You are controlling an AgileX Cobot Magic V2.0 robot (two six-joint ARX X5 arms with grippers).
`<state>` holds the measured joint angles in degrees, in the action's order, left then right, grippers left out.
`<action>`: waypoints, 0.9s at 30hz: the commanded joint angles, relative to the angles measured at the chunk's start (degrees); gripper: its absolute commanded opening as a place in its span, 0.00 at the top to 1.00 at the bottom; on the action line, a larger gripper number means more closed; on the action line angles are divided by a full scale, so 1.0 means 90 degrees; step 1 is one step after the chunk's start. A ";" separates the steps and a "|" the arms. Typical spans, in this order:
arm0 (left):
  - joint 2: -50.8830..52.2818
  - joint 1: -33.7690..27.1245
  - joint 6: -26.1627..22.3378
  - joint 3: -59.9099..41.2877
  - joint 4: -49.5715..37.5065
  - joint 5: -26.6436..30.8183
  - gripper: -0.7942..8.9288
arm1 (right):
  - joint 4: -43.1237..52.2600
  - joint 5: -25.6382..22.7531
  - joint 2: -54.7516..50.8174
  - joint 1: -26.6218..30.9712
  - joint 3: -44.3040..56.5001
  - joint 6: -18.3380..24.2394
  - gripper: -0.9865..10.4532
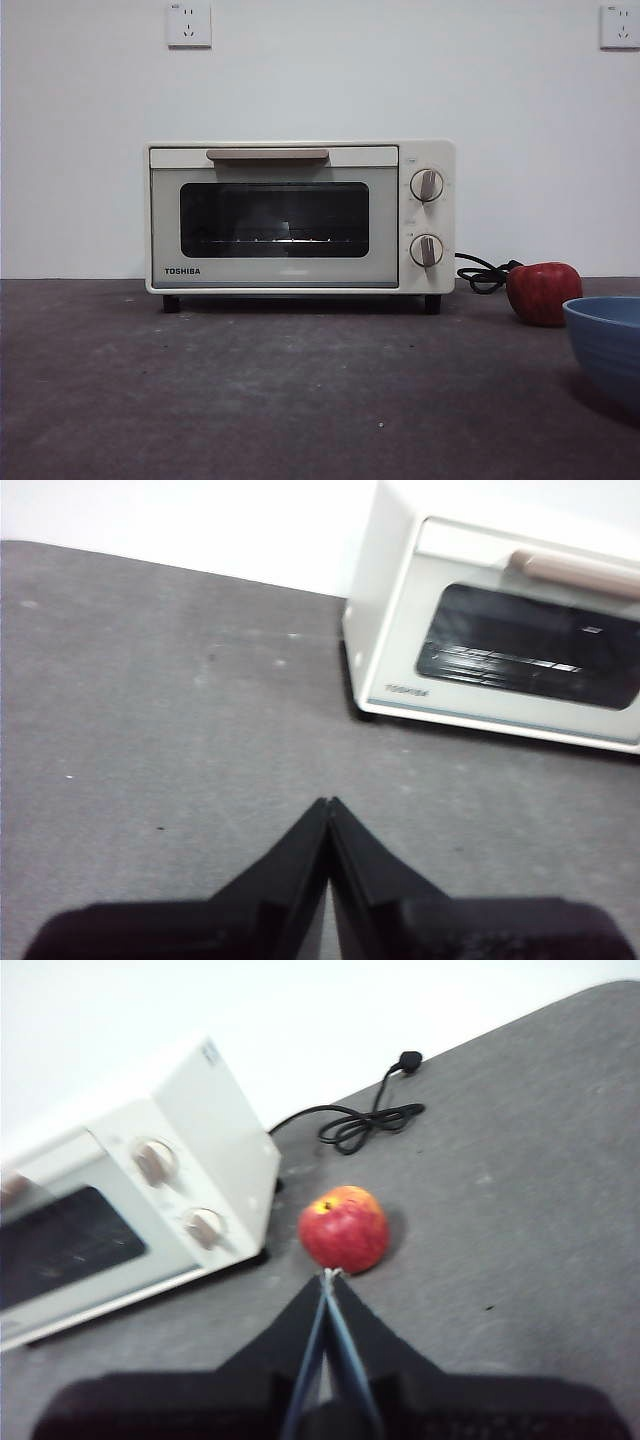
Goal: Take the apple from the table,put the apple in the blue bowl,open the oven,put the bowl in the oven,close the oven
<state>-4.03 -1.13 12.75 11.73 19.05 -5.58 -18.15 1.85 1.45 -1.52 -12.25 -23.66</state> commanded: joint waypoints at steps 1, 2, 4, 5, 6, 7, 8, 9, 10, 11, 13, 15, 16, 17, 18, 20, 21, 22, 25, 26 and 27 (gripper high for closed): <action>-0.0221 -0.0007 0.0389 0.0391 0.0155 -0.0185 0.92 | -0.0435 0.0240 0.0214 0.0002 -0.0461 -0.0595 0.92; -0.0342 -0.0007 0.0427 0.0549 0.0202 -0.0282 0.92 | -0.0627 0.0381 0.0333 0.0002 -0.0651 -0.0593 0.92; -0.0619 -0.0007 0.0508 0.0835 0.0265 -0.0425 0.92 | -0.0986 0.0651 0.0607 0.0002 -0.1003 -0.0590 0.92; -0.0801 -0.0007 0.0580 0.0993 0.0284 -0.0469 0.92 | -0.1173 0.0755 0.0784 0.0002 -0.1192 -0.0588 0.92; -0.0976 -0.0007 0.0619 0.1127 0.0291 -0.0537 0.92 | -0.1336 0.0828 0.0954 0.0002 -0.1350 -0.0585 0.92; -0.1190 -0.0007 0.0646 0.1282 0.0284 -0.0624 0.92 | -0.1530 0.0889 0.1175 0.0002 -0.1537 -0.0556 0.92; -0.1389 -0.0007 0.0687 0.1421 0.0291 -0.0697 0.92 | -0.1707 0.0923 0.1379 0.0002 -0.1698 -0.0512 0.92; -0.1637 -0.0007 0.0726 0.1588 0.0294 -0.0811 0.92 | -0.1921 0.0940 0.1634 0.0002 -0.1887 -0.0481 0.92; -0.1889 -0.0007 0.0748 0.1753 0.0294 -0.0937 0.92 | -0.2135 0.0947 0.1906 0.0002 -0.2074 -0.0425 0.92; -0.2147 -0.0007 0.0748 0.1928 0.0306 -0.1071 0.92 | -0.2356 0.0971 0.2188 0.0002 -0.2263 -0.0316 0.92; -0.2654 -0.0007 0.0750 0.2256 0.0328 -0.1333 0.92 | -0.2778 0.1018 0.2739 0.0002 -0.2623 -0.0034 0.92; -0.3164 -0.0007 0.0748 0.2611 0.0432 -0.1562 0.92 | -0.3152 0.1042 0.3300 0.0002 -0.2982 0.0287 0.91; -0.3439 -0.0007 0.0746 0.2807 0.0527 -0.1630 0.92 | -0.3264 0.1042 0.3577 0.0002 -0.3167 0.0413 0.91; -0.3665 -0.0007 0.0726 0.2985 0.0646 -0.1676 0.92 | -0.3315 0.1042 0.3793 0.0002 -0.3317 0.0510 0.91; -0.3929 -0.0007 0.0695 0.3177 0.0780 -0.1727 0.92 | -0.3305 0.1039 0.4034 0.0002 -0.3475 0.0571 0.91; -0.4541 -0.0005 0.0663 0.3638 0.1161 -0.1768 0.92 | -0.3075 0.0967 0.4563 0.0002 -0.3815 0.0583 0.91; -0.4862 -0.0002 0.0663 0.3893 0.1455 -0.1785 0.92 | -0.2888 0.0933 0.4823 0.0002 -0.3993 0.0583 0.91; -0.5136 -0.0002 0.0665 0.4114 0.1717 -0.1787 0.92 | -0.2795 0.0940 0.5056 0.0002 -0.4153 0.0578 0.91; -0.5753 0.0000 0.0529 0.4522 0.2181 -0.2076 0.92 | -0.2353 0.1027 0.5782 0.0002 -0.4636 0.0656 0.91; -0.5850 0.0000 0.0452 0.4541 0.2195 -0.2266 0.92 | -0.2225 0.1039 0.6018 0.0002 -0.4809 0.0665 0.91; -0.5914 0.0005 0.0359 0.4541 0.2212 -0.2380 0.92 | -0.2098 0.1042 0.6256 0.0002 -0.4996 0.0818 0.91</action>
<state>-57.25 -1.13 17.63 52.62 39.05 -26.52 -37.45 10.98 57.69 -1.52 -57.08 -17.54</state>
